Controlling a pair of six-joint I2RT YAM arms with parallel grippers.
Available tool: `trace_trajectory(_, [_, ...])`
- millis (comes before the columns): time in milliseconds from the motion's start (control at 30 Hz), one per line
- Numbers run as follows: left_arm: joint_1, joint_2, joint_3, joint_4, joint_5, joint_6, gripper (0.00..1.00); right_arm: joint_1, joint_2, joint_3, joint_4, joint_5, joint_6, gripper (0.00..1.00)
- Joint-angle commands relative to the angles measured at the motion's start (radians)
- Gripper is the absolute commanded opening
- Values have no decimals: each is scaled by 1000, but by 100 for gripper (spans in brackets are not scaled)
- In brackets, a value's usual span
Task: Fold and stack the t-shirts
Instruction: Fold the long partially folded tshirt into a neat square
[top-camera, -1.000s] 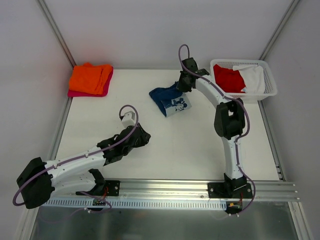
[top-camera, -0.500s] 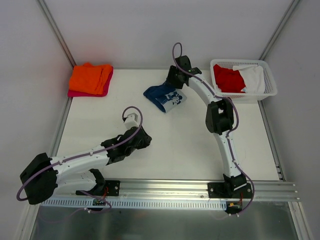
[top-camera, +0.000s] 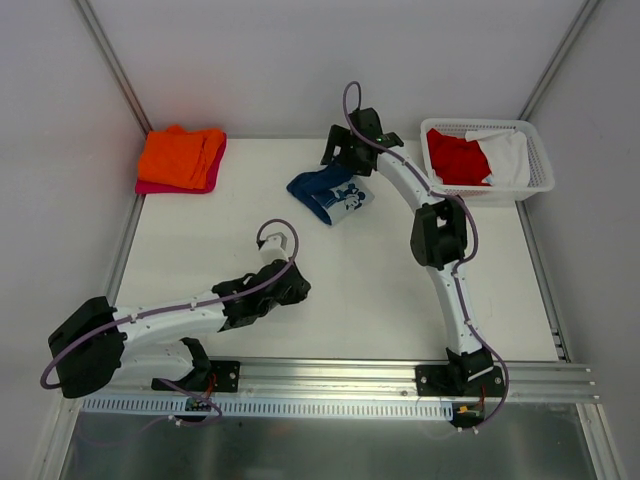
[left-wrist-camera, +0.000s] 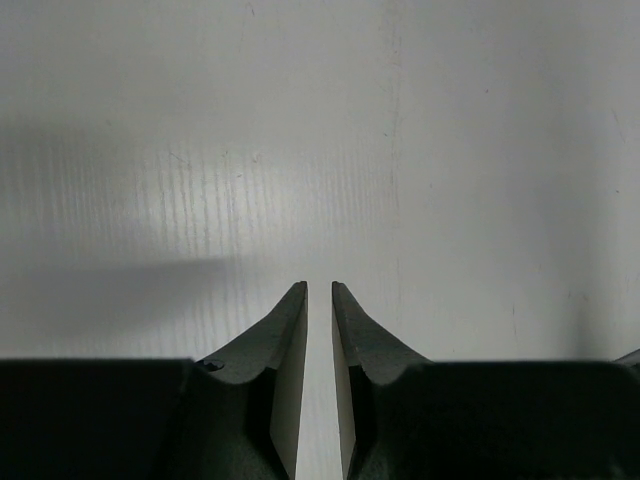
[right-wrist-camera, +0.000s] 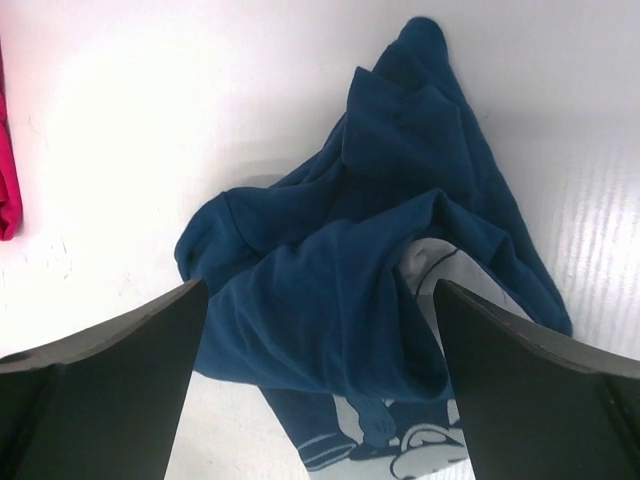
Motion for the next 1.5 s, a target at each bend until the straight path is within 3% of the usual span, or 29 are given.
trace_trajectory(0, [-31, -14, 45, 32, -30, 18, 16, -7, -143, 76, -52, 53, -67, 99])
trace_trajectory(100, [-32, -34, 81, 30, -60, 95, 18, -17, -257, 32, -105, 148, -102, 99])
trace_trajectory(233, [20, -2, 212, 77, -91, 378, 26, -43, -449, -129, -170, 265, -150, 99])
trace_trajectory(267, [50, 18, 273, 108, 14, 429, 40, -53, -496, -249, -170, 276, -147, 100])
trace_trajectory(333, [163, 117, 361, 122, 140, 506, 55, -77, -648, -383, -149, 285, -127, 99])
trace_trajectory(367, [199, 169, 469, 117, 288, 526, 72, -83, -699, -530, -133, 285, -121, 100])
trace_trajectory(433, [268, 339, 596, 99, 431, 613, 96, -102, -850, -670, -77, 276, -107, 99])
trace_trajectory(467, [282, 410, 745, 50, 506, 638, 99, -106, -900, -791, -67, 277, -100, 99])
trace_trajectory(500, [291, 541, 815, 24, 603, 691, 99, -111, -943, -842, -58, 280, -93, 100])
trace_trajectory(533, [297, 608, 969, -11, 636, 724, 99, -114, -1024, -885, -50, 285, -87, 100])
trace_trajectory(600, [301, 805, 1106, -114, 651, 796, 99, -116, -1096, -994, -52, 291, -78, 99])
trace_trajectory(700, [331, 1034, 1353, -217, 734, 790, 99, -116, -1224, -1095, -52, 297, -70, 100])
trace_trajectory(833, [344, 1205, 1564, -289, 743, 787, 96, -117, -1374, -1157, -90, 311, -70, 99])
trace_trajectory(1000, [350, 1280, 1587, -314, 714, 775, 96, -117, -1458, -1165, -144, 333, -80, 99])
trace_trajectory(1467, [373, 1158, 1510, -301, 683, 824, 93, -87, -1471, -1194, -132, 311, -60, 99])
